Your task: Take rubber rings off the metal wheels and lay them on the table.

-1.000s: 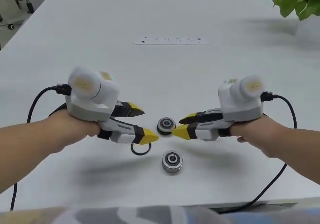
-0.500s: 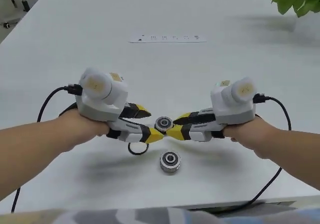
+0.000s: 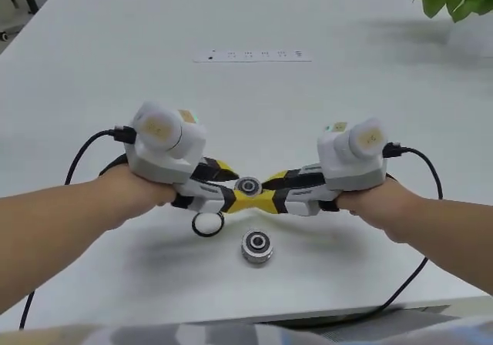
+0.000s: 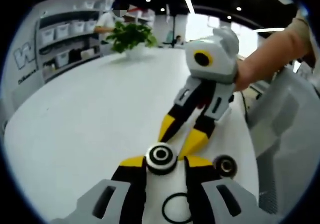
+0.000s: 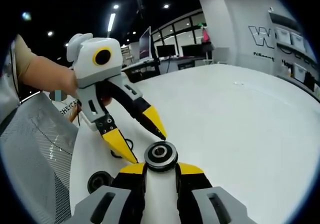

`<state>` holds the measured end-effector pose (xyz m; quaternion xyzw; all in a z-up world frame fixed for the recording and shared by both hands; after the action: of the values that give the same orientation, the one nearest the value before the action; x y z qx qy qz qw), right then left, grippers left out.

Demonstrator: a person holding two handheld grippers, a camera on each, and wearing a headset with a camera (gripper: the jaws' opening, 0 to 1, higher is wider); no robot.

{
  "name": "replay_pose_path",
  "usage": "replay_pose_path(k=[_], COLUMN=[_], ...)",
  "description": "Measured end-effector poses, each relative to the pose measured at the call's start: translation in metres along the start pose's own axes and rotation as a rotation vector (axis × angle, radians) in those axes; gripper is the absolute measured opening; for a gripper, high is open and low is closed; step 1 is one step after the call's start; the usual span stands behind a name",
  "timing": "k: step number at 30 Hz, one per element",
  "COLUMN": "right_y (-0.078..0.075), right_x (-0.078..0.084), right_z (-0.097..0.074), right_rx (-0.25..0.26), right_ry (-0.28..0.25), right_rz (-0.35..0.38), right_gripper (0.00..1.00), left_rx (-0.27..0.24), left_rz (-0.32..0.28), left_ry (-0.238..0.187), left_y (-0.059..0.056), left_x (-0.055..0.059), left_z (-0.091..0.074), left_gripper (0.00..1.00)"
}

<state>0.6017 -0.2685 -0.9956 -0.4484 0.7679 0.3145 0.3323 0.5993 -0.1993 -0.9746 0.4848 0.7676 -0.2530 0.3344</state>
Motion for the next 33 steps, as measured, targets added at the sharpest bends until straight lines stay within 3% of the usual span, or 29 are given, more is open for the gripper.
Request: replay_pose_path(k=[13, 16, 27, 33], right_y=[0.0021, 0.0020, 0.0041, 0.0043], right_x=[0.0015, 0.0018, 0.0000, 0.0027], right_z=[-0.0011, -0.0012, 0.0000, -0.0009], right_rx=[0.002, 0.003, 0.016, 0.023], right_ry=[-0.002, -0.002, -0.002, 0.010], right_rz=[-0.004, -0.005, -0.019, -0.035], right_gripper=[0.19, 0.19, 0.20, 0.16], left_rx=[-0.031, -0.040, -0.067, -0.072], left_rz=[0.013, 0.029, -0.003, -0.006], left_ry=[0.002, 0.007, -0.015, -0.018], left_y=[0.0005, -0.0005, 0.0027, -0.0006], left_x=[-0.0036, -0.0032, 0.0005, 0.0006], left_z=[0.0065, 0.0069, 0.0069, 0.0051], left_gripper=[0.16, 0.16, 0.13, 0.13])
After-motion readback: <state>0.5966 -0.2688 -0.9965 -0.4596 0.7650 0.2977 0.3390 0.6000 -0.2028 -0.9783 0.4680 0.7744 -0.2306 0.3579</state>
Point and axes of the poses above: the centre of the closed fingertips' face, and the gripper's own axes: z roughly forward along the fingers, y roughly to its left, x roughly out of its underside, the point moved 4 cm from there along -z, roughly backward along the fingers, and after that the axes turned 5 degrees about y, right-handed, at the moved point
